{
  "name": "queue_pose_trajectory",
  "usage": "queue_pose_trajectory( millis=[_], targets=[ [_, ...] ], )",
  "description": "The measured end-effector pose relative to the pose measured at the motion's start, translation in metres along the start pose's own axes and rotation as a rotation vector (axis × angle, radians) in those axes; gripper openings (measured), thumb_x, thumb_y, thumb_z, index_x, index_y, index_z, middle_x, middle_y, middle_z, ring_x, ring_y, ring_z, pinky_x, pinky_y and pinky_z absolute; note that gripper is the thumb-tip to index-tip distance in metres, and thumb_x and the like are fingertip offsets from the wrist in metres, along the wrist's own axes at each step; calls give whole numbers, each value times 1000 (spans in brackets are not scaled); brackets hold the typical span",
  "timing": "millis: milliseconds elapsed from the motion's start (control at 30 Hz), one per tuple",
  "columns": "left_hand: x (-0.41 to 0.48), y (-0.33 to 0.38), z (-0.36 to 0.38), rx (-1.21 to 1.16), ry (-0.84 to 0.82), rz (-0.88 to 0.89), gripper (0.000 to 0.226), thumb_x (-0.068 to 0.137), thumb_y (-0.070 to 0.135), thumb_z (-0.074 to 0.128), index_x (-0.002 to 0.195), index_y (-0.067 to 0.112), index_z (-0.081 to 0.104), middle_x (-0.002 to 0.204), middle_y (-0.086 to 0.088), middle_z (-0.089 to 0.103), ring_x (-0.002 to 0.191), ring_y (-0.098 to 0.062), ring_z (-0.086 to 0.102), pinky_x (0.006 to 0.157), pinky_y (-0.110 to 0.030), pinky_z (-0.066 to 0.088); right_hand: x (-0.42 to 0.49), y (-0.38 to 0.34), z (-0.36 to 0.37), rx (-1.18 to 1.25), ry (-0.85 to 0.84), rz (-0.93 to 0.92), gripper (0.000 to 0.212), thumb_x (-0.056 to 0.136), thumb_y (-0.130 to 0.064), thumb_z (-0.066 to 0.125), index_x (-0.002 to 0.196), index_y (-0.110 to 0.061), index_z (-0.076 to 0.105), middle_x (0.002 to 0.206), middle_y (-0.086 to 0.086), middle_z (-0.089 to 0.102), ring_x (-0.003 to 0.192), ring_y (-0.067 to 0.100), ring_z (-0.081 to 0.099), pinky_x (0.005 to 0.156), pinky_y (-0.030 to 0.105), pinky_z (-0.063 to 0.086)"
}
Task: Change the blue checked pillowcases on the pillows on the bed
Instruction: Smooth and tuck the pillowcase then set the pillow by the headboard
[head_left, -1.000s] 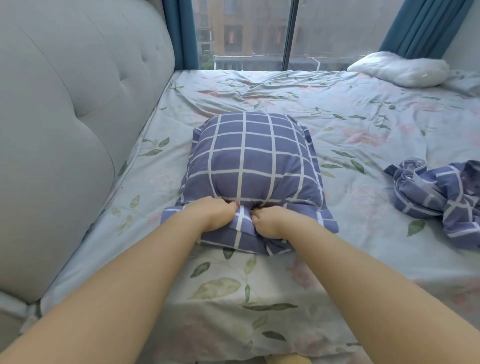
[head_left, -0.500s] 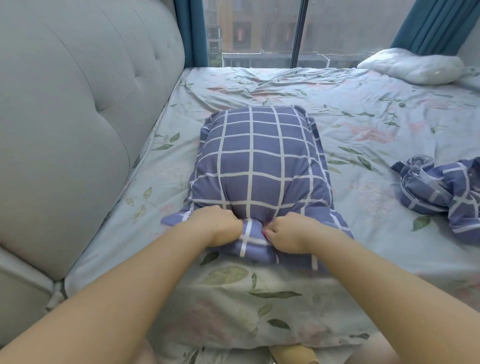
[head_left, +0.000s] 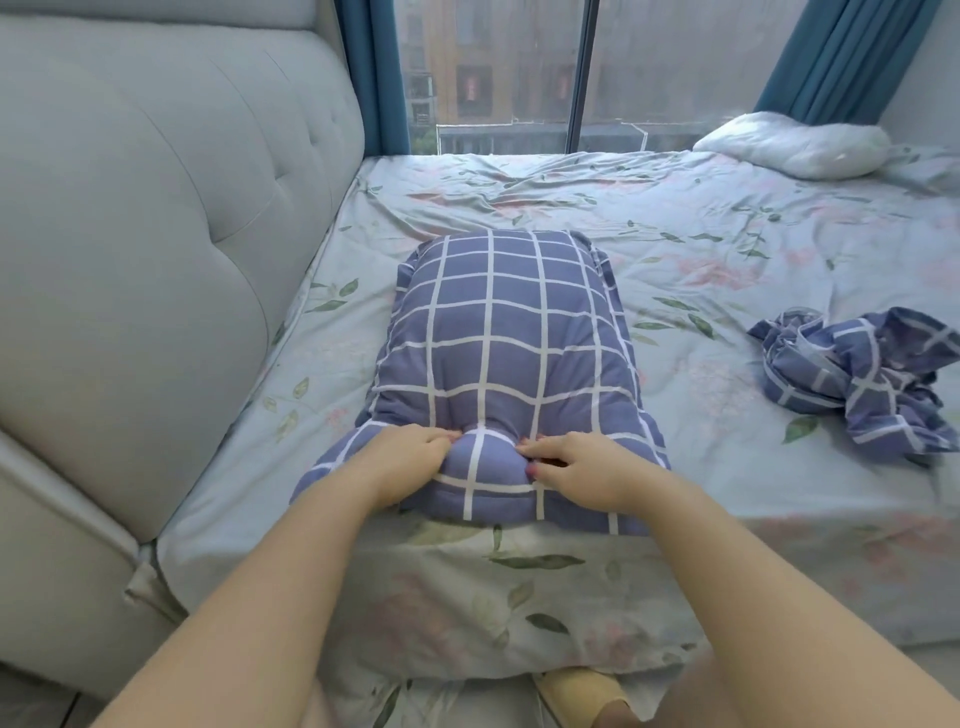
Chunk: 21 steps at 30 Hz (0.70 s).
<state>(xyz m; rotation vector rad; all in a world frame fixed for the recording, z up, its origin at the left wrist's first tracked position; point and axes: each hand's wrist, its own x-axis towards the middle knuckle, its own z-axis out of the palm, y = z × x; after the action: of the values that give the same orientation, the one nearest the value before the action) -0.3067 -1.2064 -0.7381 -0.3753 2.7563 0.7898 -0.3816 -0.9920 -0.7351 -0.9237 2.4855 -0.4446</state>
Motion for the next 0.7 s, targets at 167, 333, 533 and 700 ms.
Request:
queue_pose_trajectory(
  millis=[167,333,533,700],
  targets=[
    [-19,2,-2,79,315,186,39,100,30,49,138,29,56,142,11,54,132,-14,46,108,-32,38,-8,-12,-4,80,334,-52,36,95,-14,45,121,-27,67,124,-7,66,115,16,58,97,37,48],
    [-23,9,0,6,420,302,29,94,19,54,114,31,71,114,16,62,106,-12,55,90,-38,49,-8,-23,-1,126,429,-152,51,83,8,36,107,-22,70,106,0,68,100,19,60,88,37,51],
    [2,10,12,208,85,132,41,100,27,36,135,33,56,142,7,55,129,-22,48,101,-38,44,30,-18,18,-127,127,-73,36,96,-13,39,122,-22,63,121,6,65,111,31,56,90,39,47],
    [40,19,8,377,8,151,46,105,16,27,149,21,39,152,-4,43,132,-30,45,104,-40,39,60,-16,11,-174,87,-7,36,103,-23,31,128,-21,56,130,6,61,112,33,54,90,39,44]
  ],
)
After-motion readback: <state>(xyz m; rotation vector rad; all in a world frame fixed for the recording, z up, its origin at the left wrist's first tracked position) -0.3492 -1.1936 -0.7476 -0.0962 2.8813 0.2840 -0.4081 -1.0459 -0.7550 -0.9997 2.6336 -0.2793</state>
